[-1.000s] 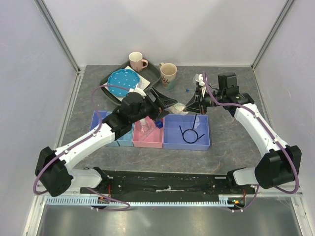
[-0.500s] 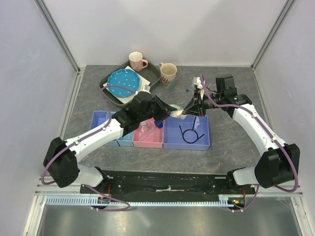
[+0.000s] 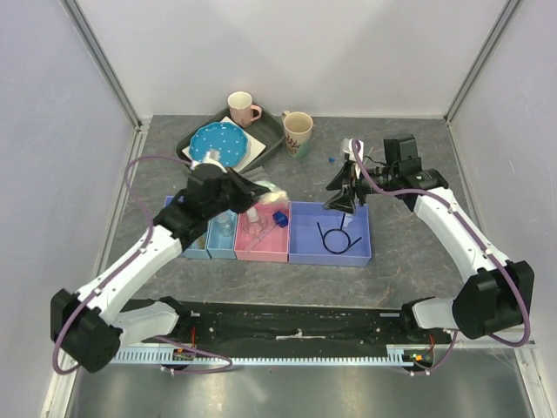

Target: Organize the chemistry lab equipment

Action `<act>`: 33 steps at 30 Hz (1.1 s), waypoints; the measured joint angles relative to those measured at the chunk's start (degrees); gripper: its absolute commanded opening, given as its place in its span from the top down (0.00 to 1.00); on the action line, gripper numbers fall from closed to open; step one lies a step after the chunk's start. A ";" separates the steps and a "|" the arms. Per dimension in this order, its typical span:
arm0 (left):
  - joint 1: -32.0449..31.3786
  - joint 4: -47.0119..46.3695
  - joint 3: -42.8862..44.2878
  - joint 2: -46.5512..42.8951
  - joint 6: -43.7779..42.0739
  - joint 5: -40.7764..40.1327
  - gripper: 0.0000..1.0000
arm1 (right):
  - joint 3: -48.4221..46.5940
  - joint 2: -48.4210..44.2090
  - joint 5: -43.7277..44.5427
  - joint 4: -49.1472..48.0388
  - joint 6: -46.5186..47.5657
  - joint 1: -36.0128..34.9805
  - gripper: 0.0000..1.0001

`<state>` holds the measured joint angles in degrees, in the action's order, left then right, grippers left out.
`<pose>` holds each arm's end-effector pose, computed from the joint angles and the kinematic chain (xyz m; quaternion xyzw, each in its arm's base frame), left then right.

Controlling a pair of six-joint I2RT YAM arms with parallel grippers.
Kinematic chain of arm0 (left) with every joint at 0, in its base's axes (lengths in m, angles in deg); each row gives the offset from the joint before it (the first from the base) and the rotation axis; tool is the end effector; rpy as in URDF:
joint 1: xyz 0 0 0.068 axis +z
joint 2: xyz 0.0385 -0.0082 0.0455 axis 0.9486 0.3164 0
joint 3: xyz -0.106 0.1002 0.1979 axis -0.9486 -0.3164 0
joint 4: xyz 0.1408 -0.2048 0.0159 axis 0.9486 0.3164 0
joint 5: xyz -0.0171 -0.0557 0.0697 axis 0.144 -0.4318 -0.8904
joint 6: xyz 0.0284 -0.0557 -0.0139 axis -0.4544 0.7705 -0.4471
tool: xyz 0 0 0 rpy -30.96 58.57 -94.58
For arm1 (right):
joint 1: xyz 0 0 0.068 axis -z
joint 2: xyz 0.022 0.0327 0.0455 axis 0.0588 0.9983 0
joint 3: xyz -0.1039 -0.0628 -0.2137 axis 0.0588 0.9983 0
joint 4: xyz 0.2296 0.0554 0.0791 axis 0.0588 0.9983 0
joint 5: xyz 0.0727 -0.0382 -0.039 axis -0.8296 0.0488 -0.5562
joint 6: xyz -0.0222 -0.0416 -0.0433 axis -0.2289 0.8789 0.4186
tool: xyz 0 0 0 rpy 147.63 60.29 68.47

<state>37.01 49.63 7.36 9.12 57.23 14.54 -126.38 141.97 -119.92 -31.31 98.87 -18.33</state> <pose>0.2256 -0.1592 0.2870 -0.2333 0.8068 -0.4434 0.3130 0.2605 0.1142 0.2949 -0.4924 0.6474 0.4051 0.4176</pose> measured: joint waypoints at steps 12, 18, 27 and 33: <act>24.94 21.94 2.21 -10.01 -24.87 -8.50 0.84 | 3.23 -0.57 4.83 -0.04 3.80 12.55 0.24; 28.85 26.53 2.23 -7.80 -35.52 -18.69 0.83 | 5.99 -0.55 5.01 0.28 4.81 16.90 0.23; 29.59 25.42 0.04 0.48 -44.50 -28.04 0.72 | 6.16 -0.55 4.68 0.39 5.33 16.98 0.23; 29.70 23.34 -1.95 5.42 -46.71 -30.36 0.30 | 6.38 -0.46 4.57 0.42 5.68 16.96 0.23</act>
<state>66.71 72.97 5.41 14.54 10.52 -15.82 -120.00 141.51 -115.35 -30.89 104.56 -1.37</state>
